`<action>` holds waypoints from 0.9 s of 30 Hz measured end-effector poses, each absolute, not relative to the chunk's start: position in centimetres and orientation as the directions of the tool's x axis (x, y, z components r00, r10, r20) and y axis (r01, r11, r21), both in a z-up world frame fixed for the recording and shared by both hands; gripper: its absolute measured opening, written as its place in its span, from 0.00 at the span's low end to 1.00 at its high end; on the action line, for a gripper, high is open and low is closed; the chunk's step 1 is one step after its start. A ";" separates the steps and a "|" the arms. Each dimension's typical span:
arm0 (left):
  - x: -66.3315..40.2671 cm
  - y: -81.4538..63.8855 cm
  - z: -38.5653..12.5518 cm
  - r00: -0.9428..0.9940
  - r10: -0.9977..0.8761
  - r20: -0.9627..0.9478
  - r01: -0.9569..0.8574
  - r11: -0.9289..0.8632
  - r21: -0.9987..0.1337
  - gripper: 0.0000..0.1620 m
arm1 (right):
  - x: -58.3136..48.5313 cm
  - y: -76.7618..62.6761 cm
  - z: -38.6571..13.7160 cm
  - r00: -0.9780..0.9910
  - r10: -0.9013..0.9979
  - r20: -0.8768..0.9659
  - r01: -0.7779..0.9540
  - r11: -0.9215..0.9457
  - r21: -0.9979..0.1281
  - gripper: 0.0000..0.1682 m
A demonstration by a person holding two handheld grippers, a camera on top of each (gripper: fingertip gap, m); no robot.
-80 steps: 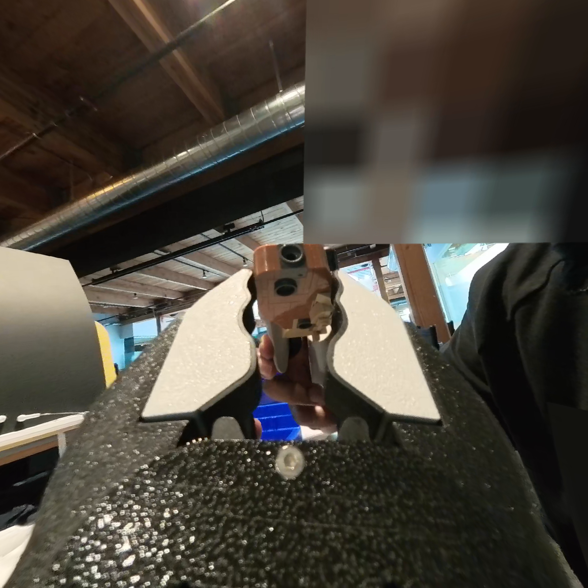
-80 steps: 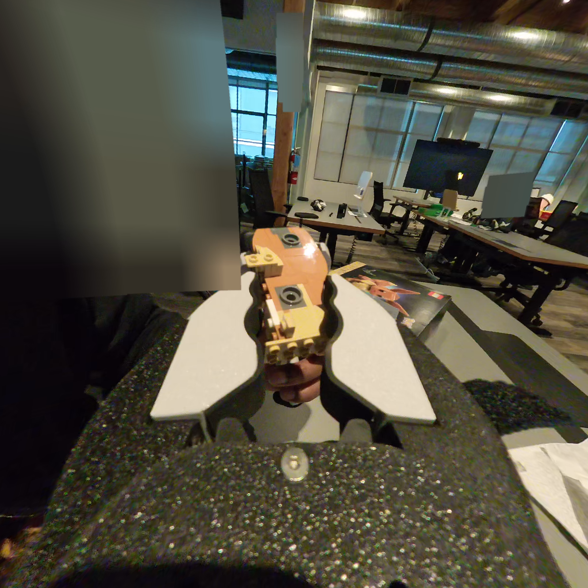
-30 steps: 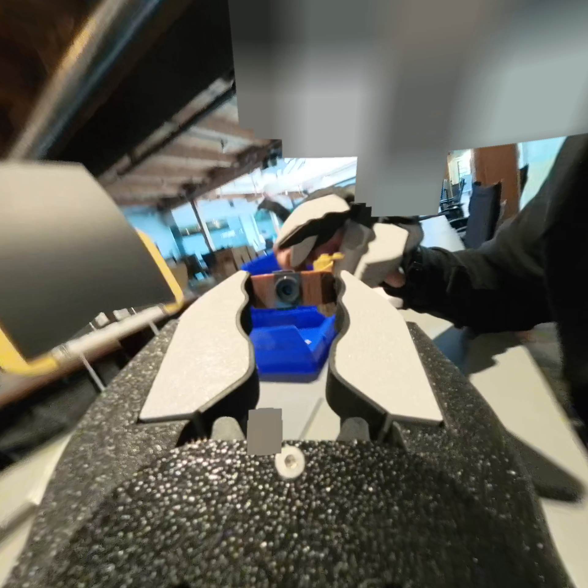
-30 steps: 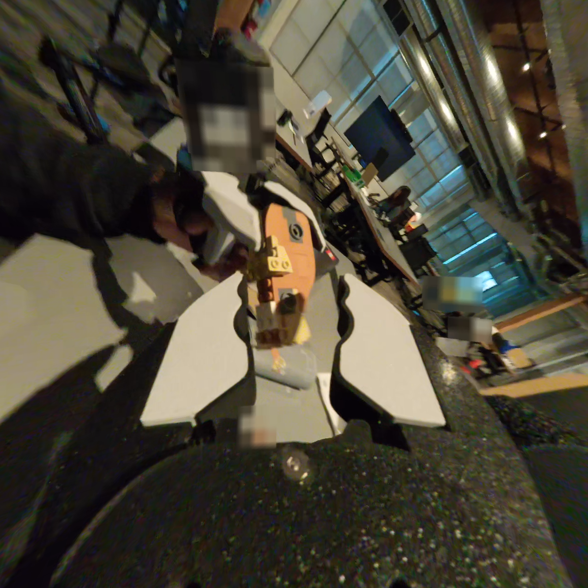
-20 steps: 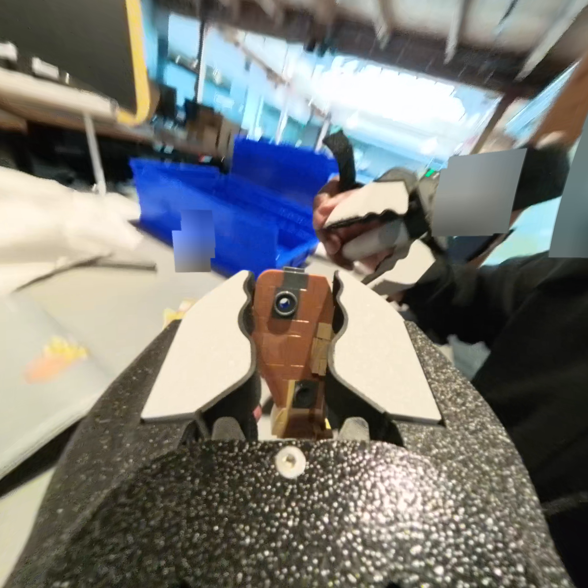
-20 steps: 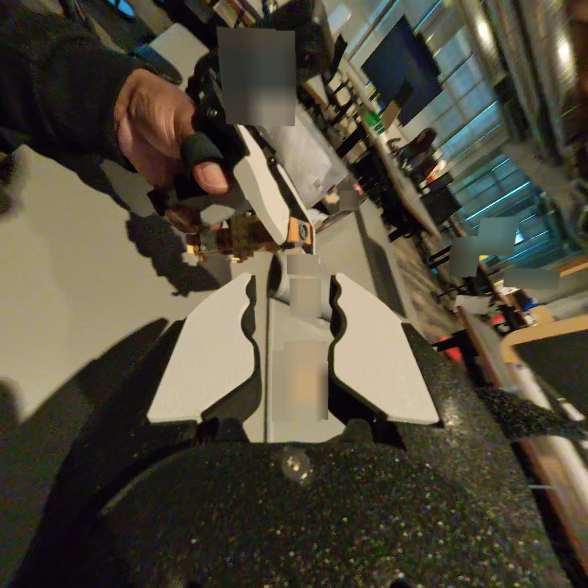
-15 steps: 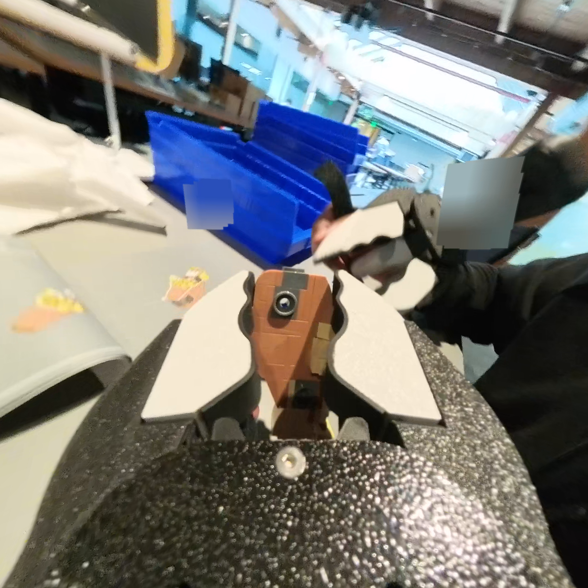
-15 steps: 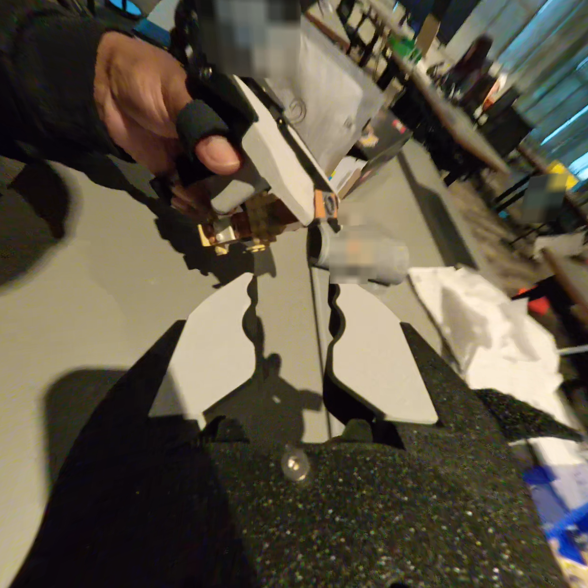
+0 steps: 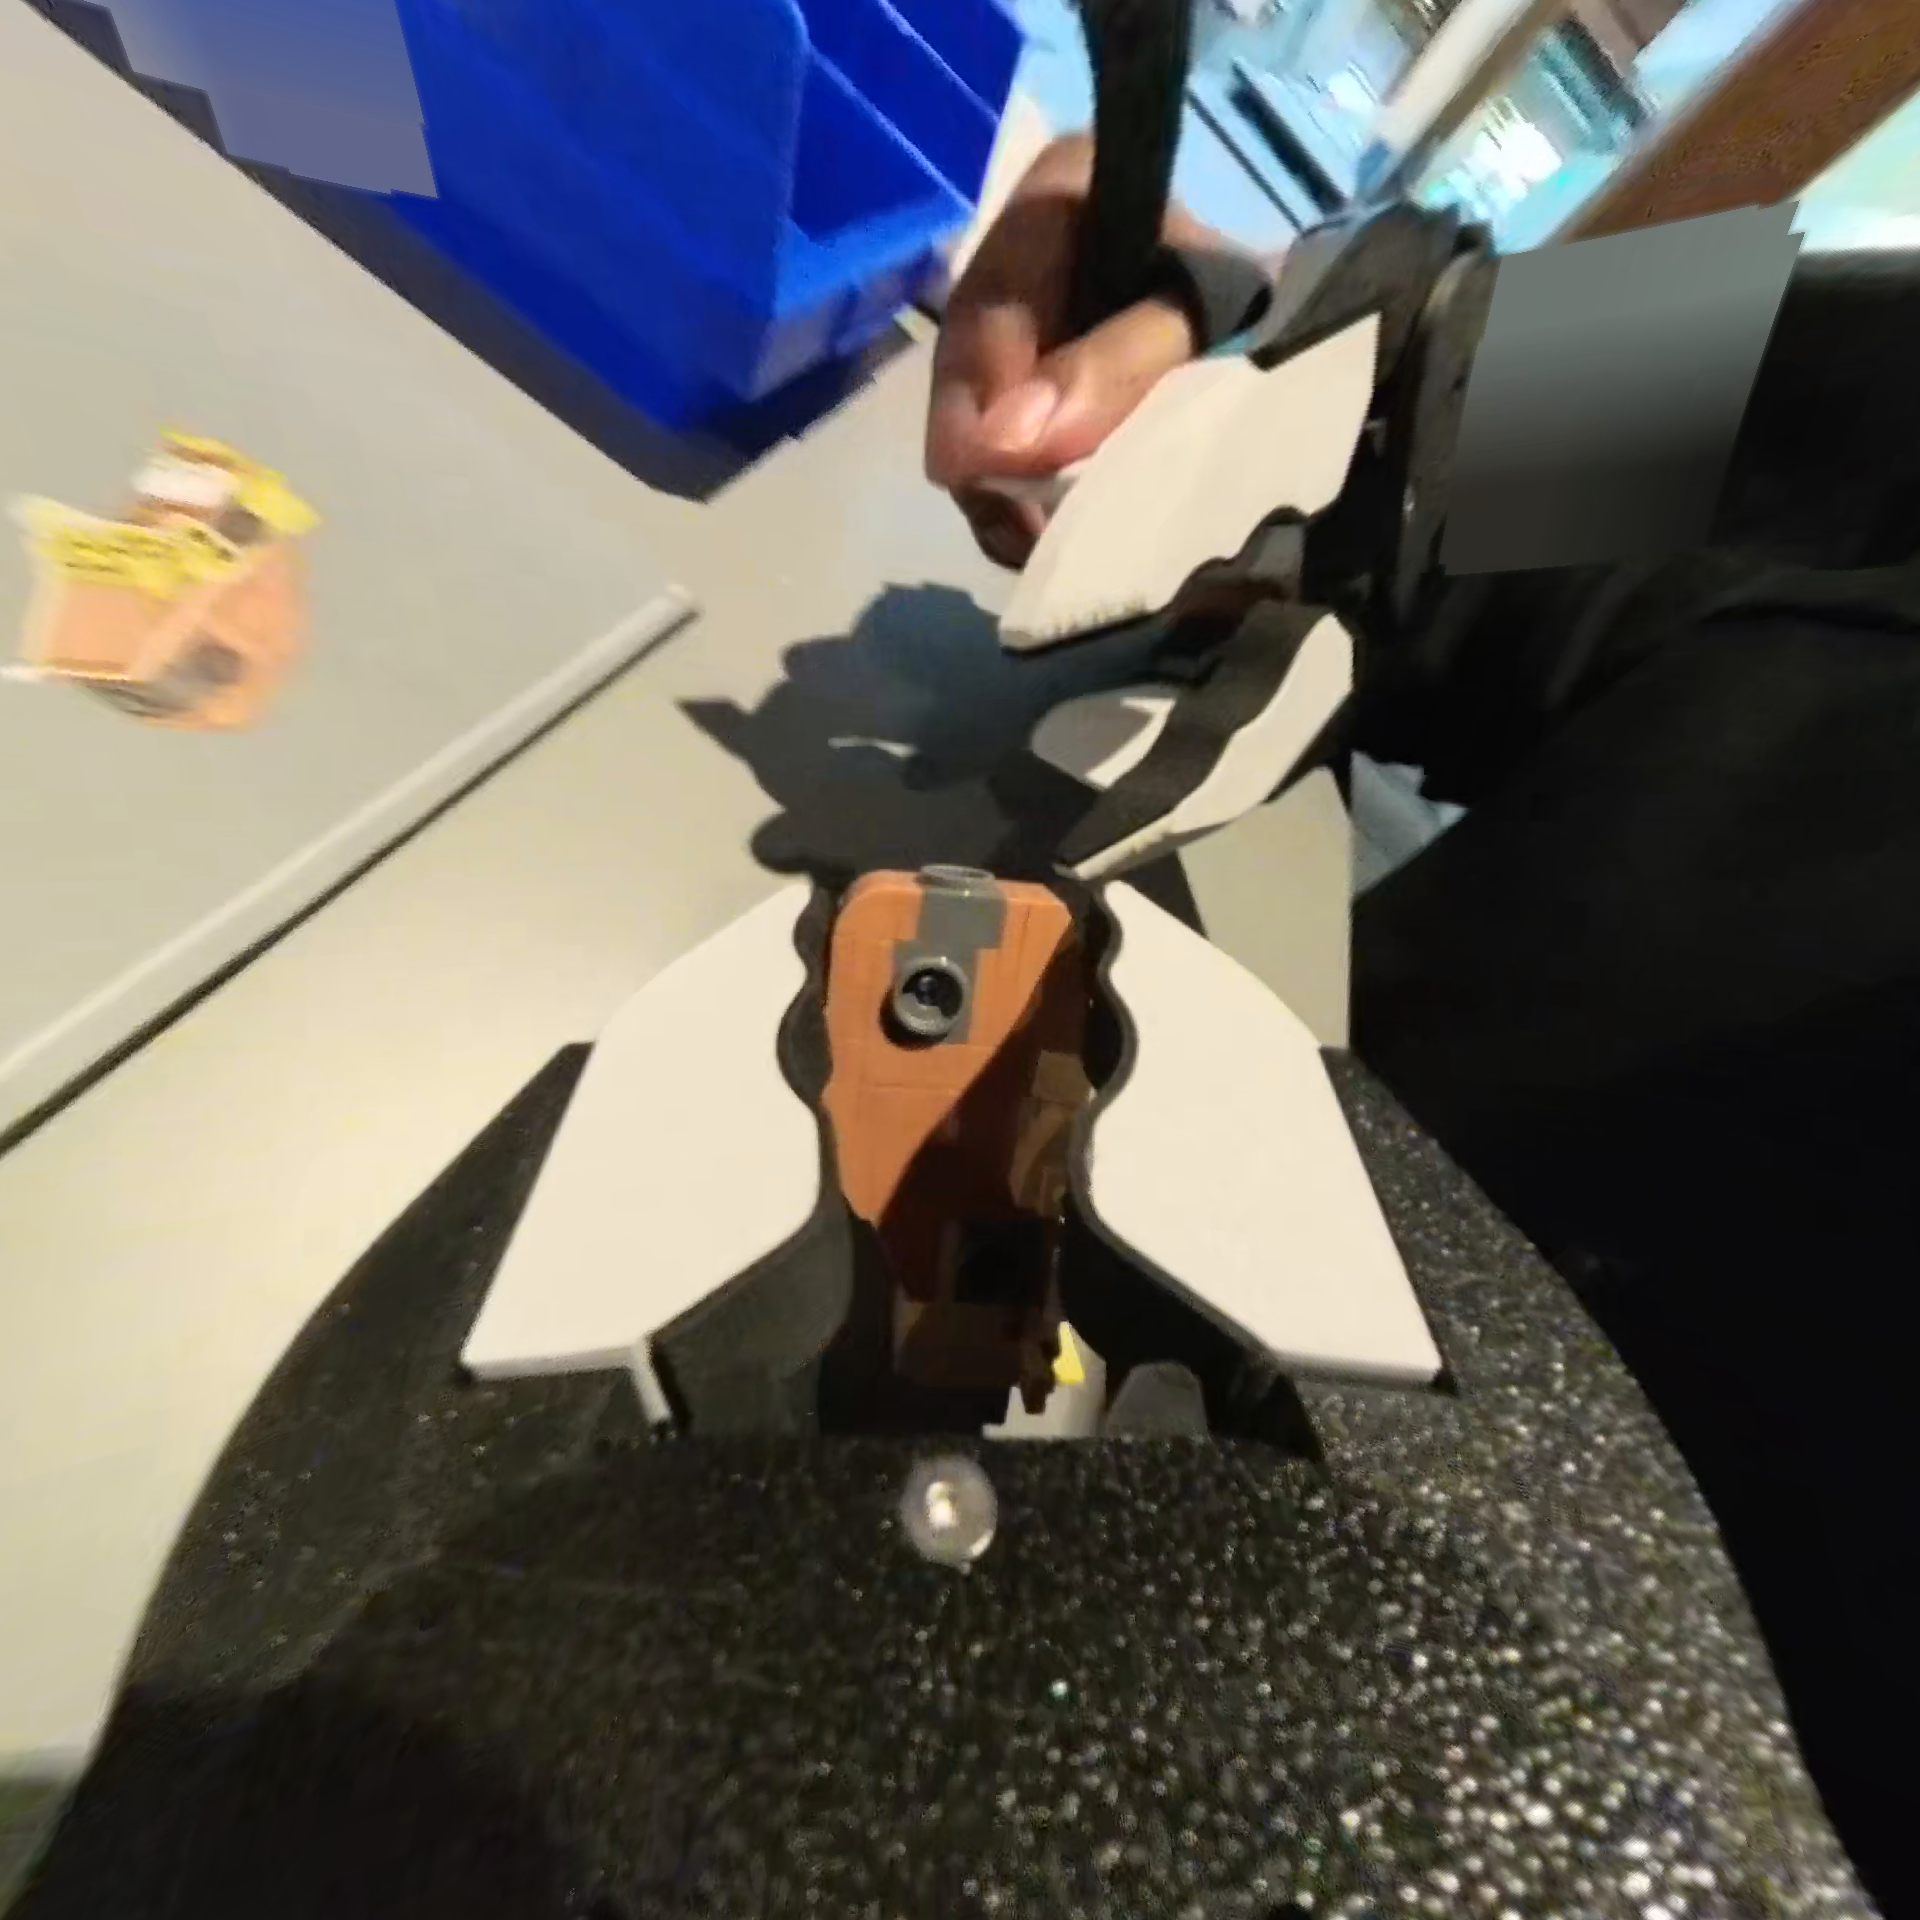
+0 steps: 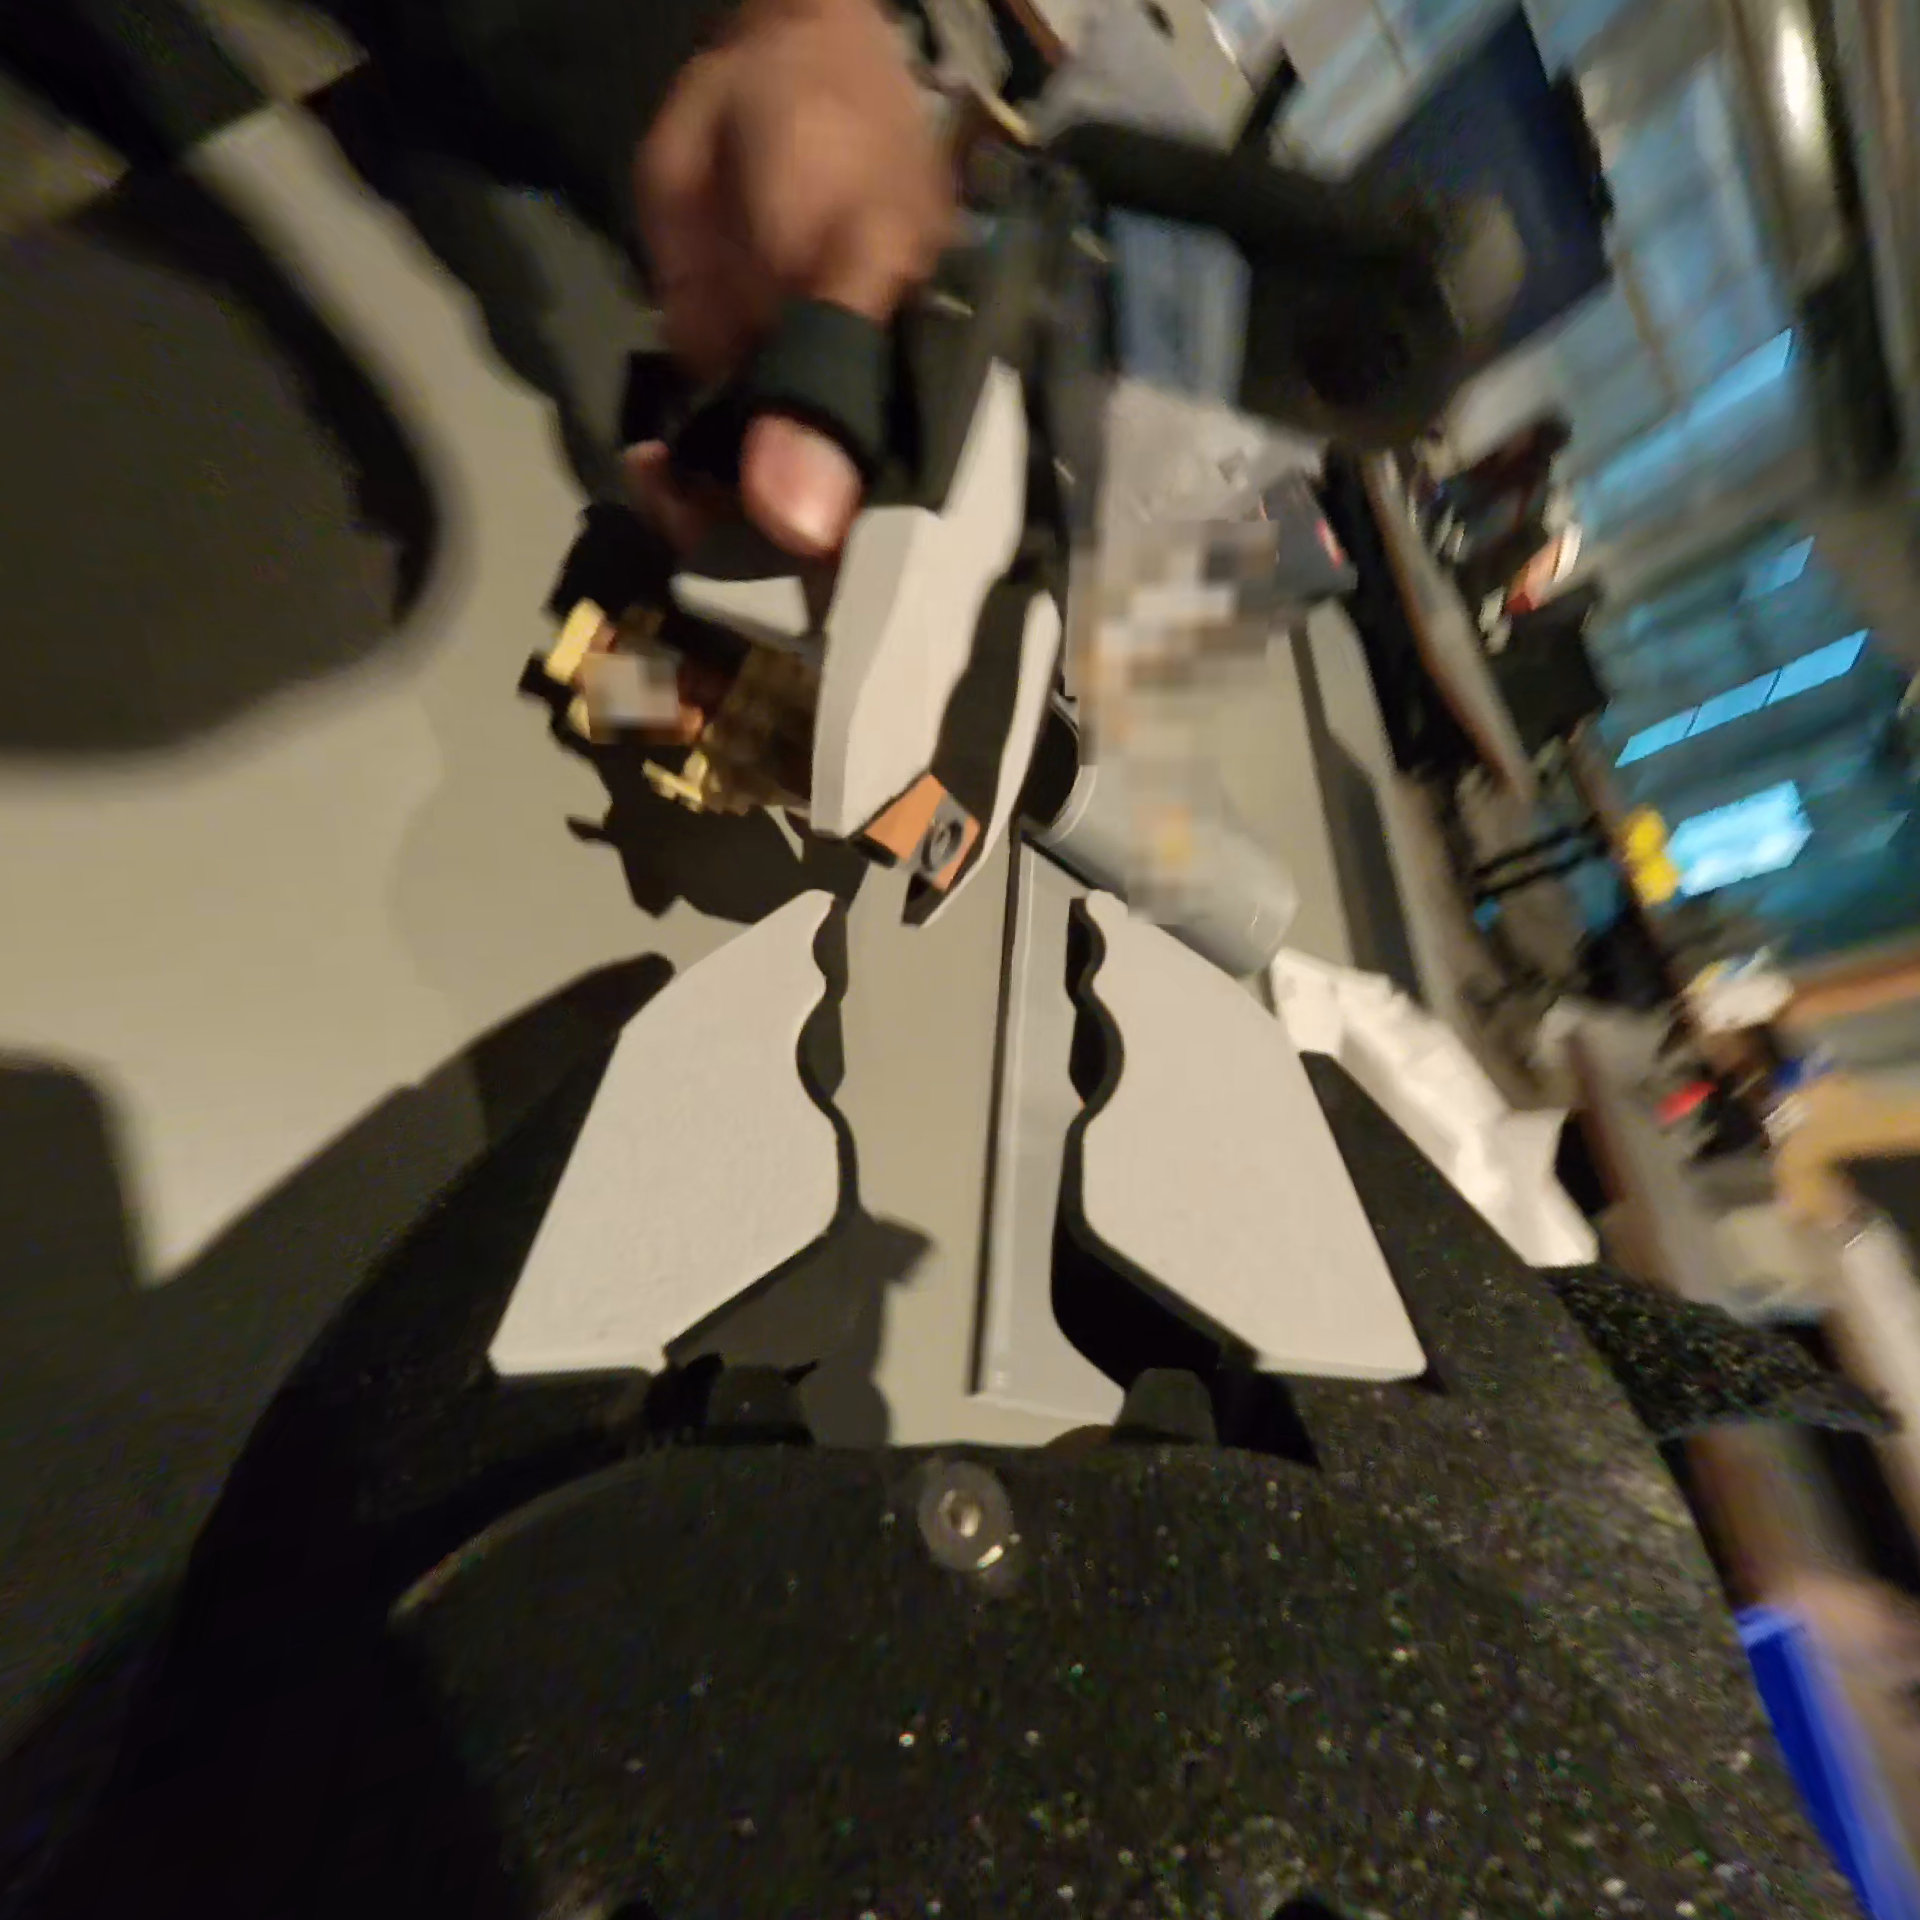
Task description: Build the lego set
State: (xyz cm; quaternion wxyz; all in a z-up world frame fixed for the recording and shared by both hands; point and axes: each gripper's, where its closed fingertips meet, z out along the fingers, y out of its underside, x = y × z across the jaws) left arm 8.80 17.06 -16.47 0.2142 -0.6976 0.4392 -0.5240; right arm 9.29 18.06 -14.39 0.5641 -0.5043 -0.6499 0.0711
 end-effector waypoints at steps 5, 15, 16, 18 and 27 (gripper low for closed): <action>9.6 15.7 -17.5 -0.034 -0.815 0.579 -0.539 -0.473 -0.697 0.28 | 9.3 16.7 -15.1 -0.045 0.641 0.766 0.553 0.655 -0.516 0.25; 10.3 14.2 -18.0 -0.177 -0.760 0.625 -0.682 -0.363 -0.634 0.28 | 9.3 15.5 -17.4 -0.235 0.581 0.779 0.552 0.739 -0.385 0.27; 10.4 14.0 -18.0 -0.189 -0.758 0.624 -0.693 -0.347 -0.632 0.28 | 9.2 15.4 -17.6 -0.242 0.582 0.777 0.554 0.740 -0.381 0.26; 10.5 13.7 -18.1 -0.211 -0.754 0.622 -0.712 -0.318 -0.626 0.28 | 9.0 15.4 -17.9 -0.246 0.575 0.780 0.563 0.740 -0.368 0.22; 10.6 15.0 -16.8 -0.274 -0.788 0.552 -0.600 -0.309 -0.738 0.34 | 9.4 15.0 -18.3 -0.152 0.723 0.674 0.623 0.599 -0.503 0.12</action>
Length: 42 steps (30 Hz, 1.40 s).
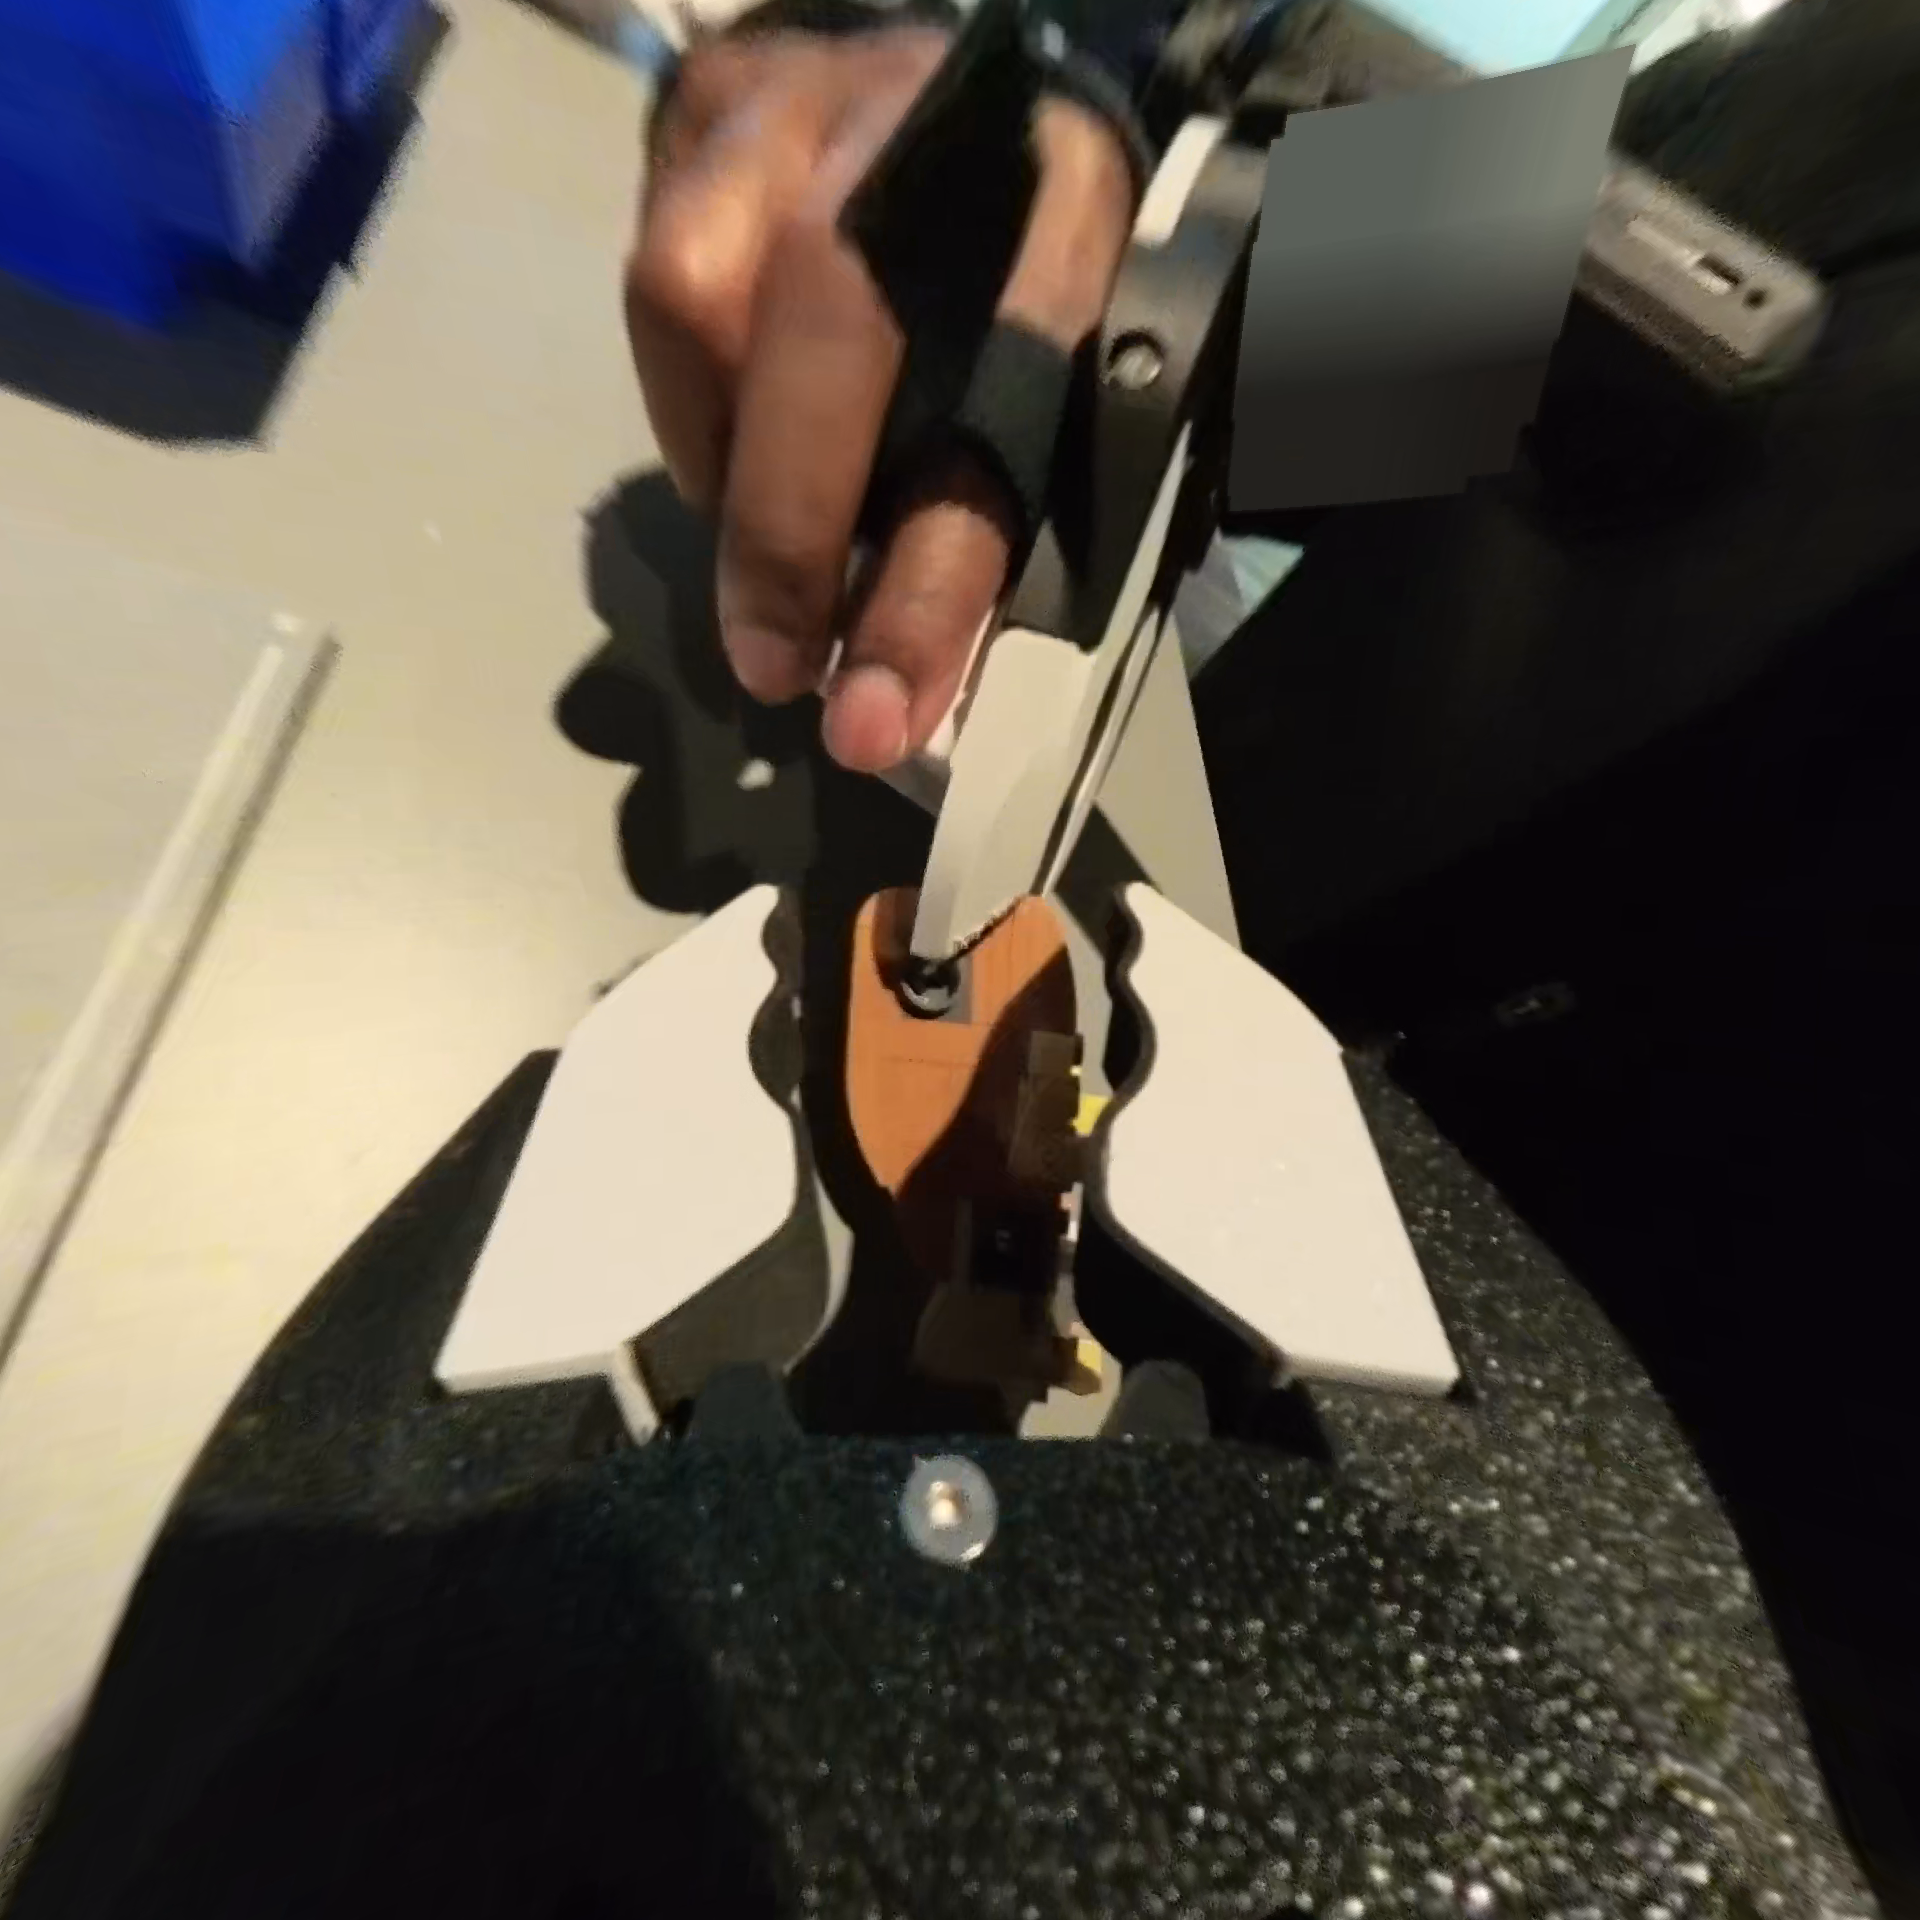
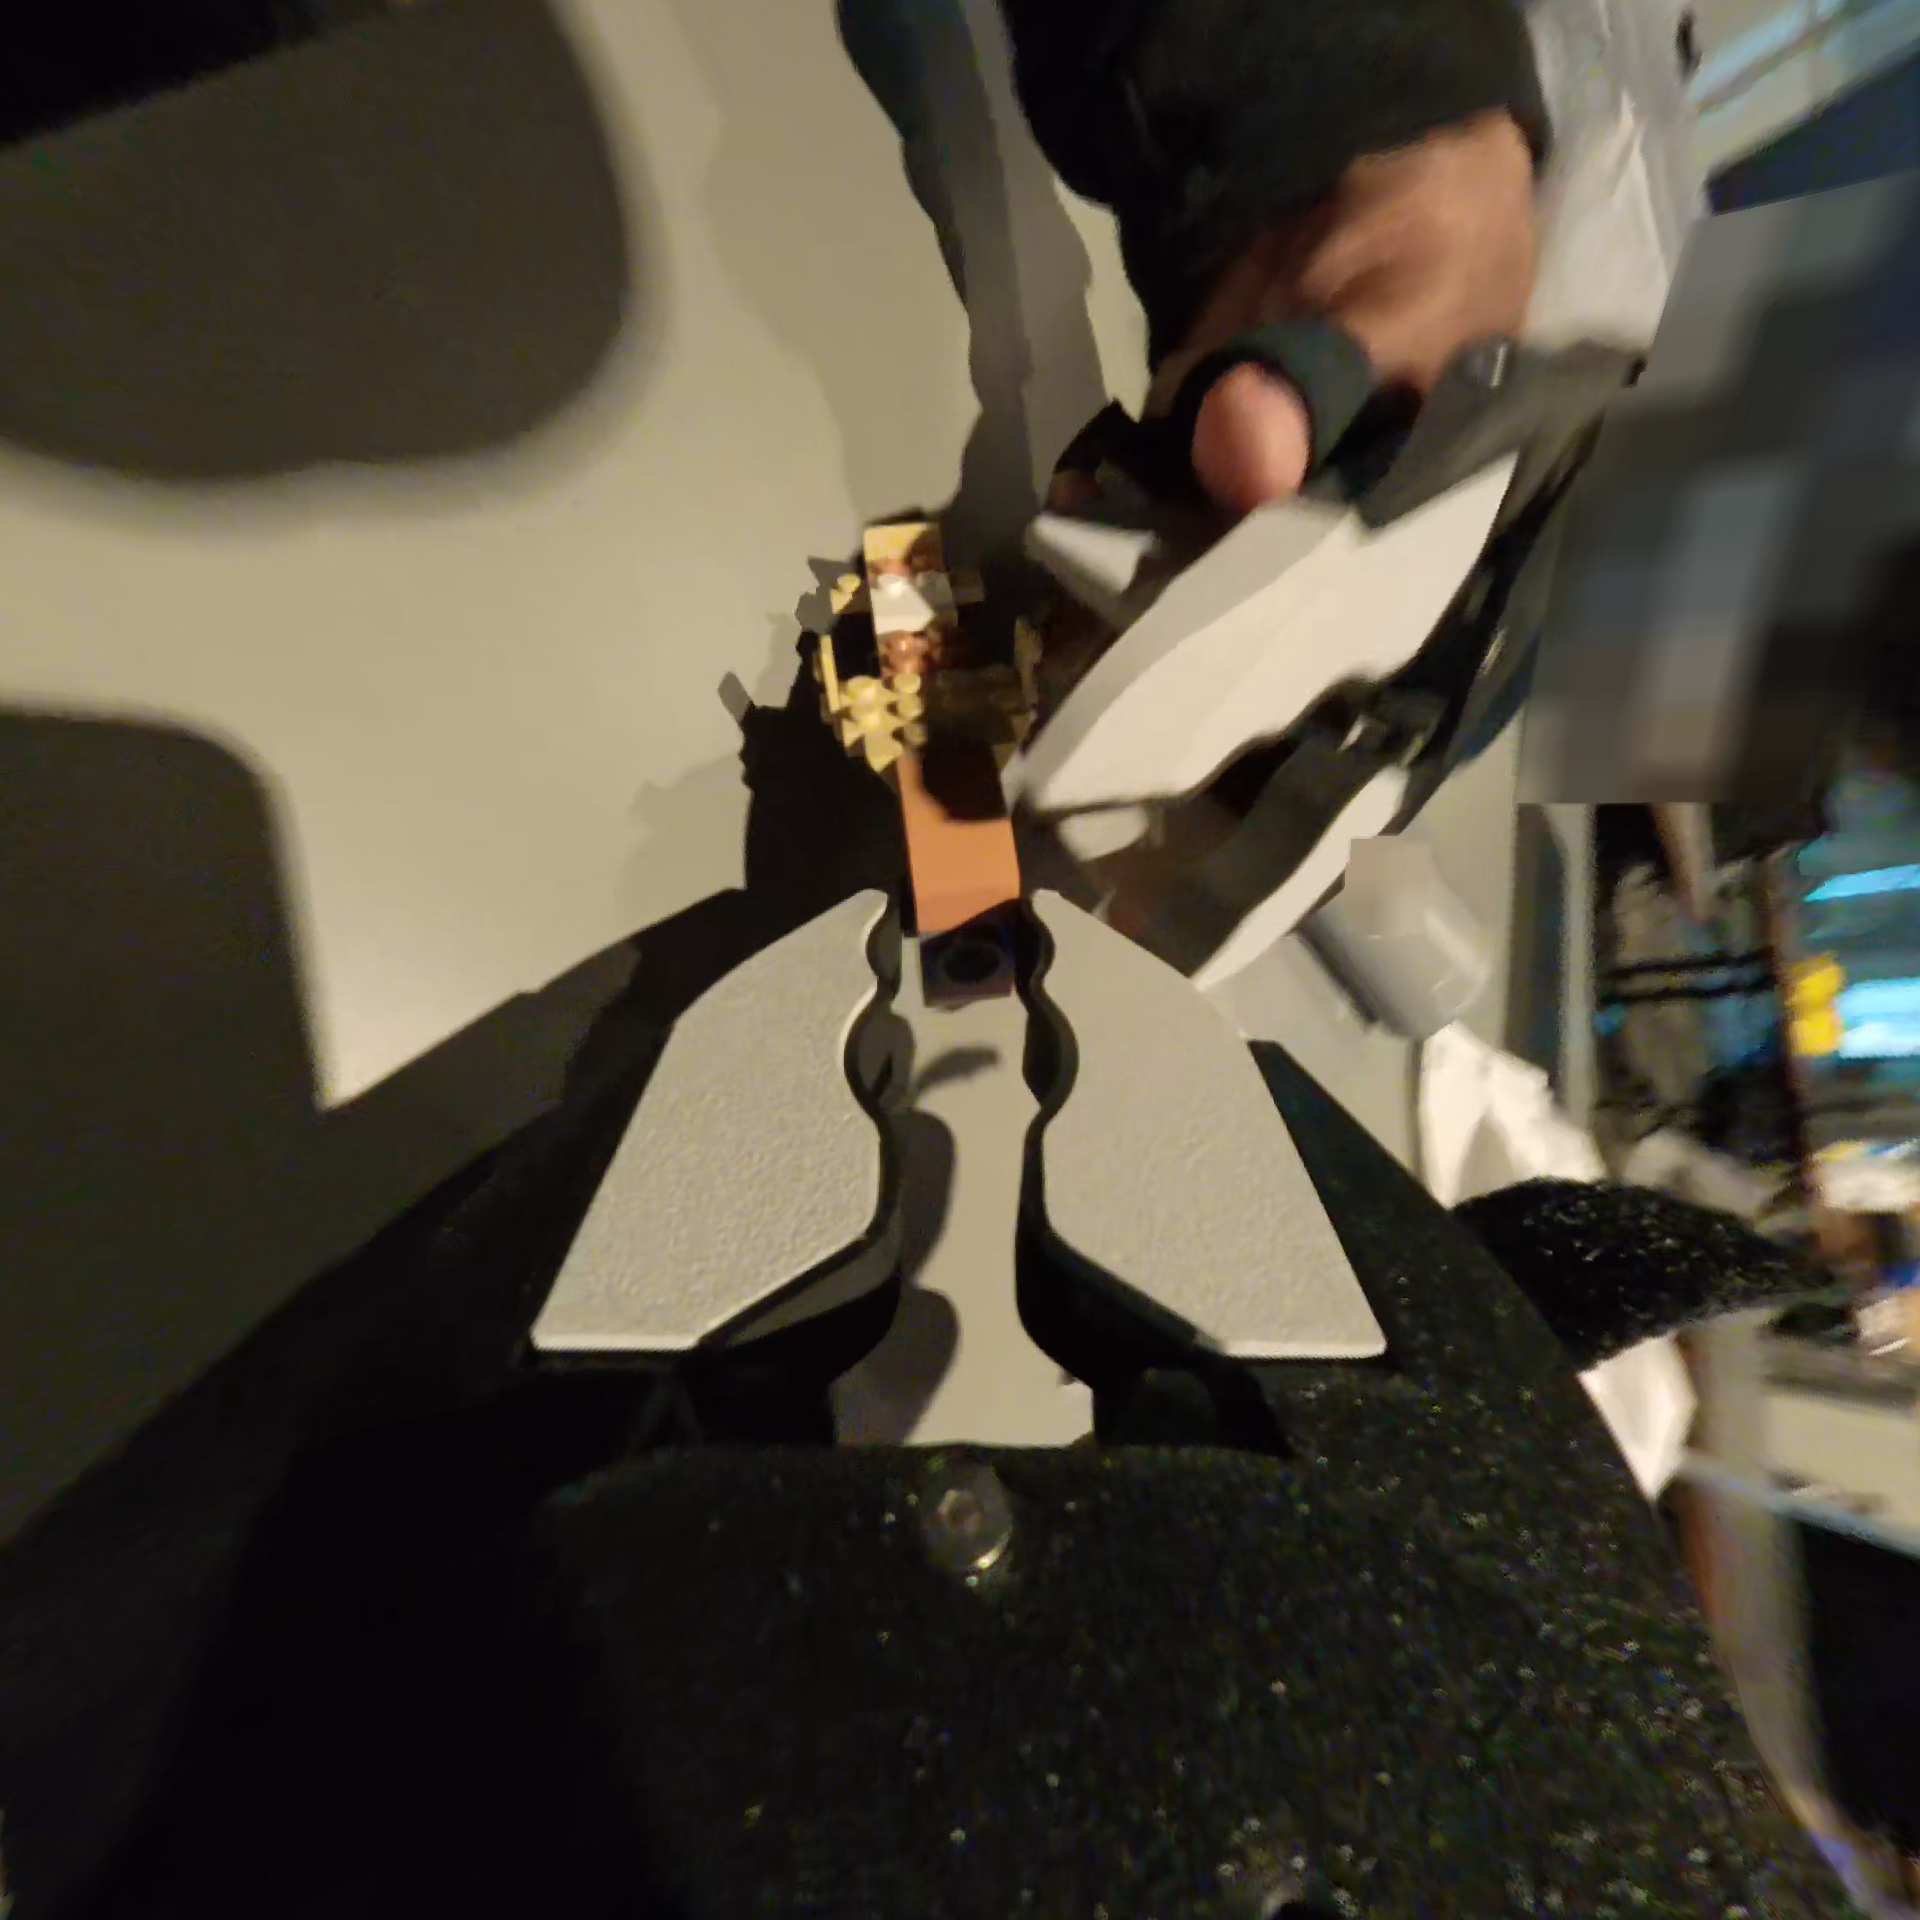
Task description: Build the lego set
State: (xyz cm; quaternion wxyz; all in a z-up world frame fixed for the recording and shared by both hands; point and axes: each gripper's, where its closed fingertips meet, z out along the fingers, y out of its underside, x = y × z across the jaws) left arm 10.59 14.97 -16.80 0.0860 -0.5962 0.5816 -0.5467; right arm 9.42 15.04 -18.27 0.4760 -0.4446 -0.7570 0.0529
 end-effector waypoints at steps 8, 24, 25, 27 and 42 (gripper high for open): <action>7.8 19.2 -13.9 -0.095 -0.955 0.282 -0.309 -0.241 -0.920 0.41 | 11.3 15.7 -20.0 0.175 0.958 0.228 0.691 0.045 -0.722 0.12; 3.2 16.4 -14.7 0.039 -0.987 0.157 -0.245 -0.162 -0.956 0.43 | 13.0 15.2 -21.9 0.397 0.913 0.092 0.690 -0.231 -0.686 0.21; 3.0 16.2 -14.6 0.047 -0.989 0.139 -0.237 -0.146 -0.960 0.43 | 13.1 15.1 -21.7 0.410 0.908 0.086 0.675 -0.239 -0.698 0.23; 2.5 16.2 -14.3 0.082 -0.991 0.103 -0.215 -0.118 -0.970 0.43 | 13.5 15.0 -21.3 0.453 0.888 0.082 0.636 -0.257 -0.728 0.25; 2.4 23.9 -9.5 0.494 -0.846 -0.200 -0.134 0.153 -0.979 0.42 | 20.5 16.2 -12.4 0.817 0.563 -0.127 -0.059 -0.137 -0.989 0.20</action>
